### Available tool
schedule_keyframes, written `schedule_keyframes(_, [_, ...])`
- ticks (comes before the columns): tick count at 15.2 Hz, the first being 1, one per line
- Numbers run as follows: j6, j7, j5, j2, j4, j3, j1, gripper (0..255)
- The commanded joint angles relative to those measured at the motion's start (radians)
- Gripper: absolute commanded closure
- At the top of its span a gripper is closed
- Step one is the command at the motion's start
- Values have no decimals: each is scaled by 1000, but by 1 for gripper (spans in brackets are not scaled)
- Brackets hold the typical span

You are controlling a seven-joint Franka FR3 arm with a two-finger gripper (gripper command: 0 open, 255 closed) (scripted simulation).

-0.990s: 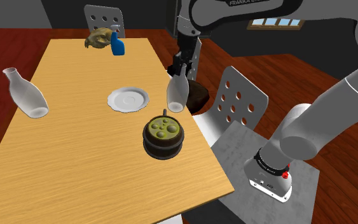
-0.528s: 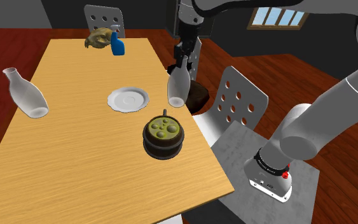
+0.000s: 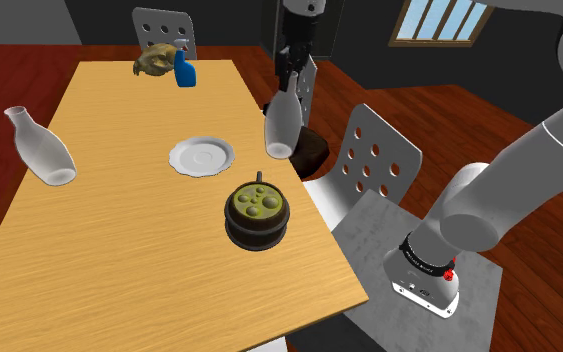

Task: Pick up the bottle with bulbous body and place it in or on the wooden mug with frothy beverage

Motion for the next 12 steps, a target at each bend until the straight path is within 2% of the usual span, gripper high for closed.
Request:
schedule_keyframes(1, [-28,0,0,3,32,0,0,255])
schedule_keyframes(9, [-136,0,-2,28,164,0,-1,255])
schedule_keyframes(12, [-192,60,1,21,213,36,23,255])
